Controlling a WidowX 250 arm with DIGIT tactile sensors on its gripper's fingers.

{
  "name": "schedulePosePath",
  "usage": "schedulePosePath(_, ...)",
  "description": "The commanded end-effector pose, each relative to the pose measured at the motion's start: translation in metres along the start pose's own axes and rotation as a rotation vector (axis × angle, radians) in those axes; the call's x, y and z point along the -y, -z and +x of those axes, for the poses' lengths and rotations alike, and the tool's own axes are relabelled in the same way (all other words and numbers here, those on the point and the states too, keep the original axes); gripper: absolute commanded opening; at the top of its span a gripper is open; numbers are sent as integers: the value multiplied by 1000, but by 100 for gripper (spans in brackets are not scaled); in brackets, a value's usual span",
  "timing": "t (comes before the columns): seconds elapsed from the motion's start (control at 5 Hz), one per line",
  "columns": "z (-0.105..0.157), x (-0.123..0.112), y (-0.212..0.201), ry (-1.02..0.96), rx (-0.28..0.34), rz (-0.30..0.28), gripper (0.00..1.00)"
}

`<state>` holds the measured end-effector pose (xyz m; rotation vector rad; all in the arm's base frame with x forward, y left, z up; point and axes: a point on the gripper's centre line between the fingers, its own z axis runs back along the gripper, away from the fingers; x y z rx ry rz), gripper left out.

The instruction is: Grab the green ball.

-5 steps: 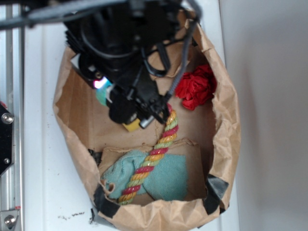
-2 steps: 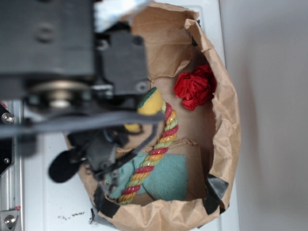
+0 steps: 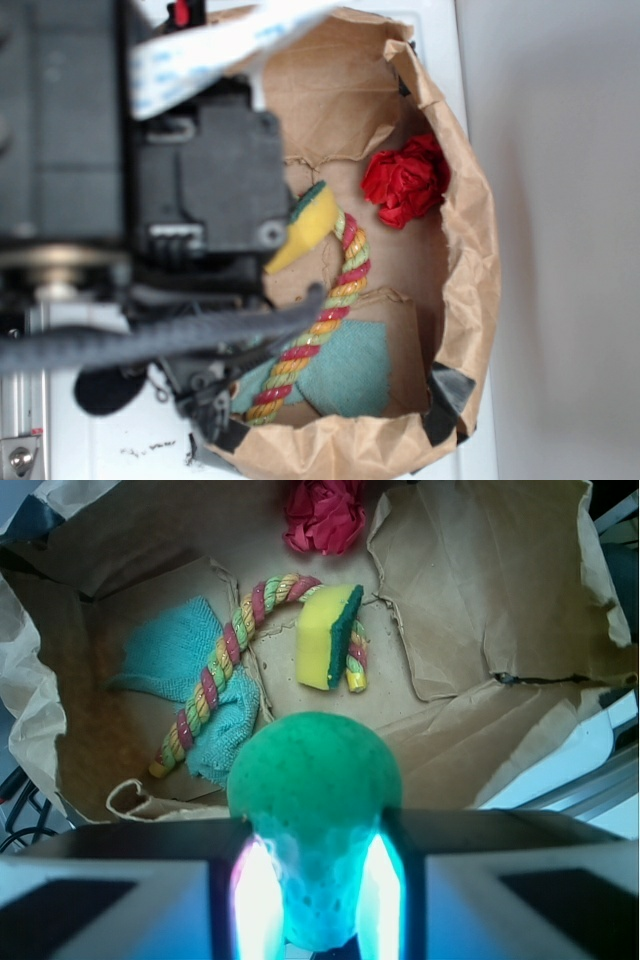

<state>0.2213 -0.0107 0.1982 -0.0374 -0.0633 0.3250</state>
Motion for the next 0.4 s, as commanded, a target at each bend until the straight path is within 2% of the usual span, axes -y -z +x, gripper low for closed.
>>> schedulePosePath(0.0, 17, -5, 0, -54, 54, -13, 0)
schedulePosePath(0.2, 16, -6, 3, -82, 56, -20, 0)
